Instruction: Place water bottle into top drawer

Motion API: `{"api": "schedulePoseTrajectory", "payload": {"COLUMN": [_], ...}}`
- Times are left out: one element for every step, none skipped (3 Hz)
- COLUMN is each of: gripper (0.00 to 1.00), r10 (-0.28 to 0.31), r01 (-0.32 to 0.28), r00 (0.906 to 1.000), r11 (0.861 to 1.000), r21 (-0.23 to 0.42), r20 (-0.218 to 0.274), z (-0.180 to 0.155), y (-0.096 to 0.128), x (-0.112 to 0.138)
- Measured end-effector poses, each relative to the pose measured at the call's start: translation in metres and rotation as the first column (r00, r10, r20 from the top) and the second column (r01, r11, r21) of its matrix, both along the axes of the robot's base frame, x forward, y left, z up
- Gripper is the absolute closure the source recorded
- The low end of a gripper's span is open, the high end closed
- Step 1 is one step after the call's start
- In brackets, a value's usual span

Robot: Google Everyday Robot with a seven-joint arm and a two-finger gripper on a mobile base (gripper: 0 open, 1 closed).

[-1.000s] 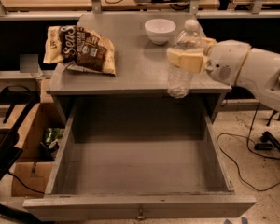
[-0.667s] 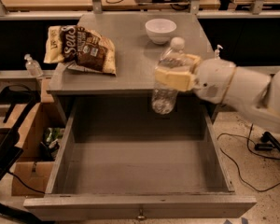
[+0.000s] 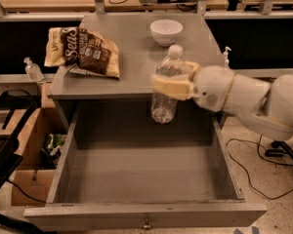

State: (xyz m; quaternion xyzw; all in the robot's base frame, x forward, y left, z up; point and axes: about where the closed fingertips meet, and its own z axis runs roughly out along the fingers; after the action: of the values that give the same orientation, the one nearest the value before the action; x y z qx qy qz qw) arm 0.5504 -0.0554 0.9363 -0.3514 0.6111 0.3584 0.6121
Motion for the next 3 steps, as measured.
{"api": "schedulePoseTrajectory", "payload": {"gripper": [1.0,1.0,1.0], "r10": [0.054,0.159,0.214], "r01": [-0.054,-0.157,-0.212], "r00": [0.9985,0.9869,0.9763], "r11": [0.998,0.986,0.975], "r21": [-0.034,-0.047,-0.06], "r20": [0.0,0.029,0.032], "z": [-0.048,-0.116,-0.154], "y": [0.031,0.077,0.101], "x": [0.015,0.026,0.024]}}
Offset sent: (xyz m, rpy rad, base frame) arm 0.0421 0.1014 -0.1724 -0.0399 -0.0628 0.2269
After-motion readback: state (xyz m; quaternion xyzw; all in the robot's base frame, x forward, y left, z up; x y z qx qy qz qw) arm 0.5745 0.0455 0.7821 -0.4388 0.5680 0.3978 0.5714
